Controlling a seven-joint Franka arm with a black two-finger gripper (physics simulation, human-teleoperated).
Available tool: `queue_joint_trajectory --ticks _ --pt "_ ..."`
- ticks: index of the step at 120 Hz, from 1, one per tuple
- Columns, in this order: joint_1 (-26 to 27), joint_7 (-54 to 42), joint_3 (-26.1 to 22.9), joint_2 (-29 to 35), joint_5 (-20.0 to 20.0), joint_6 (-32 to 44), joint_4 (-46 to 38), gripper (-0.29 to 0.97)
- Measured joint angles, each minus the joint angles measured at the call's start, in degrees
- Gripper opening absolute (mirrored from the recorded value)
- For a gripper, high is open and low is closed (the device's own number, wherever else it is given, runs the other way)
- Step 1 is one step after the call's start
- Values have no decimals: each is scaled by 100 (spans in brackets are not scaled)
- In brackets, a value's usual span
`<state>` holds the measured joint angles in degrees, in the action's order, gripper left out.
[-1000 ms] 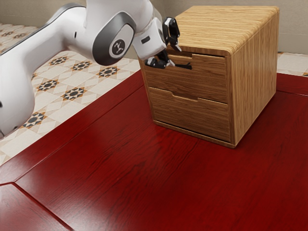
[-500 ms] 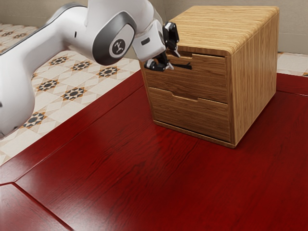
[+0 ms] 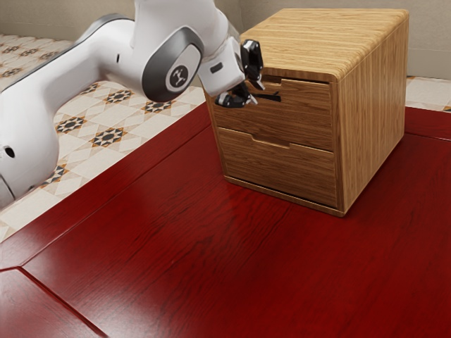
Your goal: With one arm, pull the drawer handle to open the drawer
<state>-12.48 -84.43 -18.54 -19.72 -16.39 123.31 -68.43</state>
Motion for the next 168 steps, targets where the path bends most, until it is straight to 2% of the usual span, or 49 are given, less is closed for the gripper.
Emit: queue_joint_trajectory --ticks 63,117,152,168 --pt "-5 6 -7 9 12 -102 152 9" --pt "-134 7 0 -324 9 106 141 9" --pt "-200 13 24 -222 19 -96 -20 10" --pt "-177 14 107 10 39 -206 -143 3"
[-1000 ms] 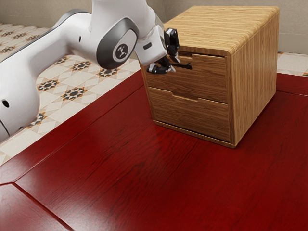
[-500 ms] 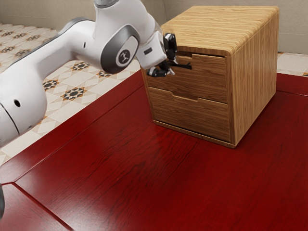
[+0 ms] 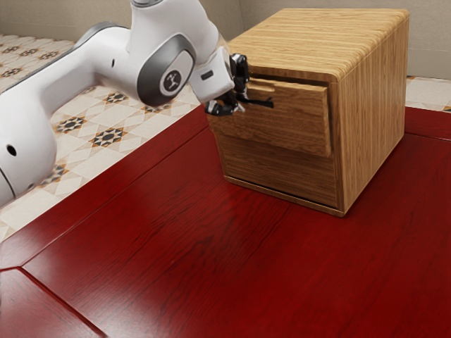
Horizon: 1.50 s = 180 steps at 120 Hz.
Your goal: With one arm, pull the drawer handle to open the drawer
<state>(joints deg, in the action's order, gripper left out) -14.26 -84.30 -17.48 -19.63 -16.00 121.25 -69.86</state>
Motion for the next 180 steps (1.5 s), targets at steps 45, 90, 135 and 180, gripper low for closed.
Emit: queue_joint_trajectory --ticks 45,90,135,180 --pt "27 9 8 161 15 -490 -3 10" --pt "1 21 -15 154 47 -621 -56 11" --pt "-57 47 -6 643 151 -650 -645 -9" --pt "-4 129 33 1257 203 -611 -1301 -10"
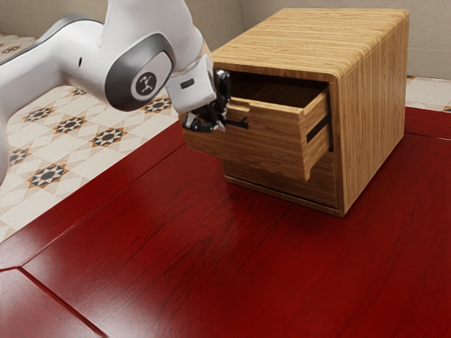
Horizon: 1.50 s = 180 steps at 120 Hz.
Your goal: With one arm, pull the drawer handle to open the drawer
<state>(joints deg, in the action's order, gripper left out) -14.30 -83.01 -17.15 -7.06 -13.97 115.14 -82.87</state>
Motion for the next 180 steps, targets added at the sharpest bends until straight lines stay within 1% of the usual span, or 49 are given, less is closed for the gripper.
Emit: queue_joint_trajectory --ticks 26,50,61,86,107,129,143,180 --pt "65 56 -40 217 0 0 -192 2" --pt "23 97 -26 316 3 -1 -277 7" --pt "7 112 -16 207 2 22 -265 8" --pt "6 158 58 311 1 71 -455 9" --pt "-7 196 58 375 -14 130 -575 3" --pt "-28 244 59 683 -1 127 -849 -1" --pt "-1 278 95 869 4 125 -1024 4" --pt "-109 382 105 1426 8 122 -1517 8"
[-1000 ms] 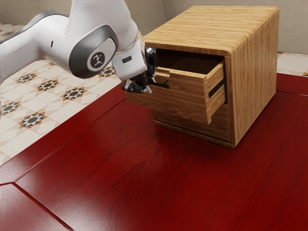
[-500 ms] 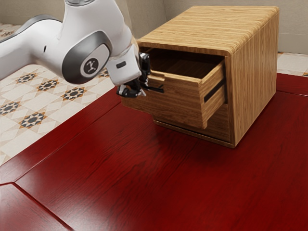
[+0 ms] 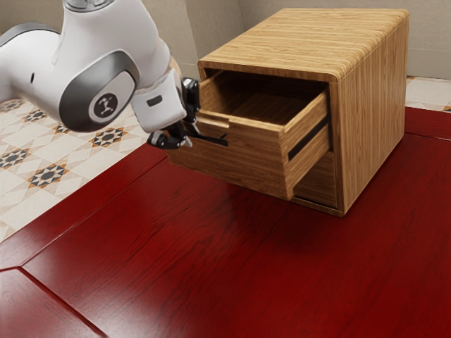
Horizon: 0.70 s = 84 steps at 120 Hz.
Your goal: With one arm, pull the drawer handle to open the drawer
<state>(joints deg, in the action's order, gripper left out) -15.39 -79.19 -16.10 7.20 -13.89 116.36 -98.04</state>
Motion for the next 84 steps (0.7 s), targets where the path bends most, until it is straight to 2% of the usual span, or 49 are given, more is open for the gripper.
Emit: queue_joint_trajectory --ticks 33,49,56,61,65,77,84 --pt "-57 79 -7 509 65 -2 -336 8" --pt "111 164 -37 1270 78 -76 -352 10" --pt "247 312 -32 1531 82 -261 -334 14" --pt "438 493 -19 1663 118 -503 -271 22" --pt "567 688 -14 1718 253 -757 -88 28" --pt "829 1574 -61 1787 1002 -1557 379 42" --pt "931 2231 -441 1791 1267 -2138 663 48"
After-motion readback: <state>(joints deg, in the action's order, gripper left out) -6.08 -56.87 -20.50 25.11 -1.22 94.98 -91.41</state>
